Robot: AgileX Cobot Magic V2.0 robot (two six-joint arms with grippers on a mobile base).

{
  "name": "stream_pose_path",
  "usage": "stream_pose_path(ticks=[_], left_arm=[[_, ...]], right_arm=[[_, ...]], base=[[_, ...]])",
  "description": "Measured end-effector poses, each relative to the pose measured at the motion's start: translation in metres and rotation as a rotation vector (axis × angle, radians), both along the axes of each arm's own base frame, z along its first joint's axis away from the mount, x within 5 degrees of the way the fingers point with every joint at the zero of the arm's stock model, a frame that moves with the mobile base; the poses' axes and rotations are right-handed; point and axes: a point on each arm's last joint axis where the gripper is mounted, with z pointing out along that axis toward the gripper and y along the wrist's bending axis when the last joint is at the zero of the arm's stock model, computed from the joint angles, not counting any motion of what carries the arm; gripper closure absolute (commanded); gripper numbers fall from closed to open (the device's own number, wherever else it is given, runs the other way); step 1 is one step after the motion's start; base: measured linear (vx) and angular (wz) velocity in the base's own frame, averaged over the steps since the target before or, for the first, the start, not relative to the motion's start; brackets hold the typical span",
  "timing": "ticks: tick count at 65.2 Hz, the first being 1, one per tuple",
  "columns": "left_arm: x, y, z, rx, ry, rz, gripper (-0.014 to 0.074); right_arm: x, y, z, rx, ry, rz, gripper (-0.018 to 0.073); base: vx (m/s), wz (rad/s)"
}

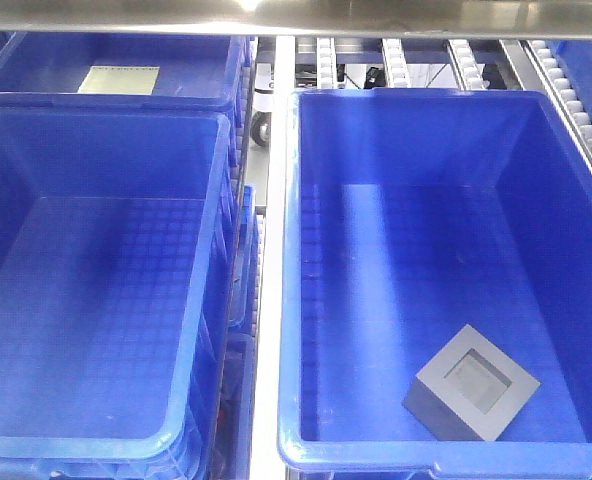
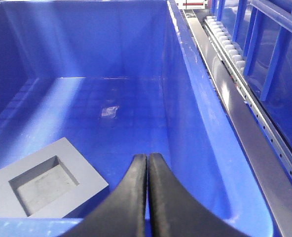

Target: Sort gray base to blue bin

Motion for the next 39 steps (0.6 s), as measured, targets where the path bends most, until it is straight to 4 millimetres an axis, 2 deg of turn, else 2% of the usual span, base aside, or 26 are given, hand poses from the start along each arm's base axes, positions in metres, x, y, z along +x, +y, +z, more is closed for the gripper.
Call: stream_pose_path(ticks=[21,30,39], left_arm=[[0.000,0.017,-0.002,0.020,-0.057,0.444,0.0604],[0.008,0.022,-0.021,0.107,-0.020,0.598,0.0604],[0.016,0.025,-0.047,0.146,0.056,0.663,0.0604]], right_arm=[[0.000,0.000,0.000,0.000,0.000,0.000,0.0564],[0.000,0.000,0.000,0.000,0.000,0.000,0.0564],[0.000,0.000,0.000,0.000,0.000,0.000,0.0564]], base=[[0.00,0.00],[0.00,0.00],[0.00,0.00]])
